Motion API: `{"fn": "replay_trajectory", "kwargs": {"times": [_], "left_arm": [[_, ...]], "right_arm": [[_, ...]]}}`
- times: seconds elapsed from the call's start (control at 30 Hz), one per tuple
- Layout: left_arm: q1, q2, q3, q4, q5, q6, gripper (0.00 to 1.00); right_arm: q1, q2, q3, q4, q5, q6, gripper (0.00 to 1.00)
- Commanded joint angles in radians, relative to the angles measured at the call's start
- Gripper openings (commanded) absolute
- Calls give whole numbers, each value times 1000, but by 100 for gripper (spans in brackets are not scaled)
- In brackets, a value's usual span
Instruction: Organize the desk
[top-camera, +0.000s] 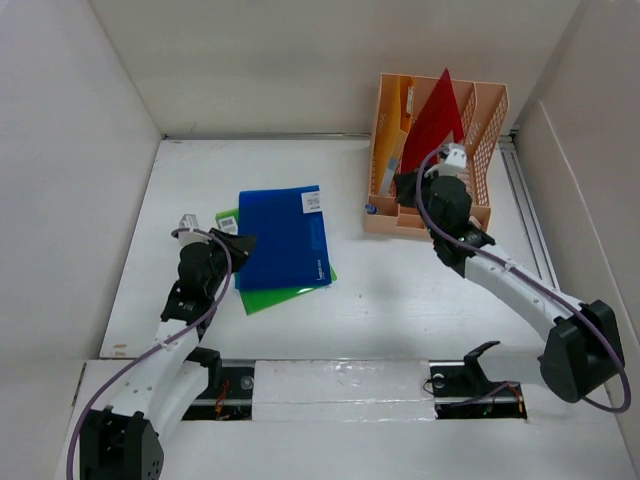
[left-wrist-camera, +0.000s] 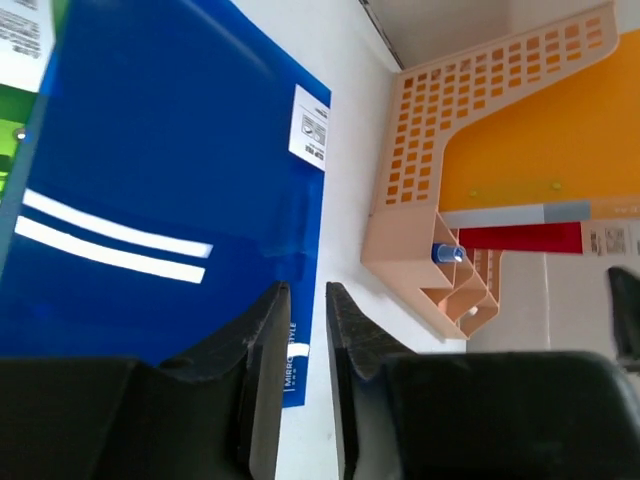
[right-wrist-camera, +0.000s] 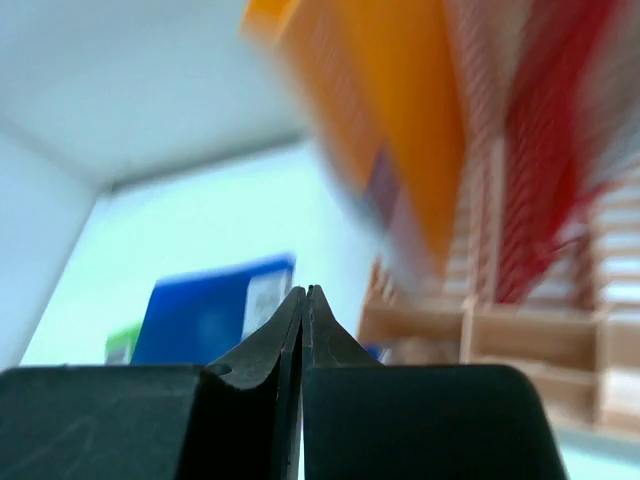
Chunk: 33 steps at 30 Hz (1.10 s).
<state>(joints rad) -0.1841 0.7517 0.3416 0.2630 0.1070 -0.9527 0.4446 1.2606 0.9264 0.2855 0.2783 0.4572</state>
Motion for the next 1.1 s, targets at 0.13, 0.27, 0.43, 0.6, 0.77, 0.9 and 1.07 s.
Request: {"fn": "replay_trajectory", "kwargs": {"times": [0.13, 0.27, 0.43, 0.6, 0.77, 0.9, 1.07], "left_arm": [[-3, -78, -32, -93, -138, 9, 7], [-3, -69, -58, -131, -165, 6, 13], [-3, -31, -64, -125, -179, 9, 33], [-3, -3, -98, -81, -182, -4, 33], [-3, 26, -139, -15, -201, -20, 31], [-3, 49, -150, -1, -222, -11, 29], [-3, 78, -167, 30, -239, -11, 28]], "right_arm": [[178, 35, -86, -78, -111, 81, 8], [271, 150, -113, -114, -172, 100, 51], [298, 293, -104, -28, -231, 133, 64], [298, 423, -41, 41, -246, 132, 59], [289, 539, 26, 40, -266, 136, 52], [289, 580, 17, 93, -315, 155, 52], [289, 634, 41, 101, -333, 159, 44]]}}
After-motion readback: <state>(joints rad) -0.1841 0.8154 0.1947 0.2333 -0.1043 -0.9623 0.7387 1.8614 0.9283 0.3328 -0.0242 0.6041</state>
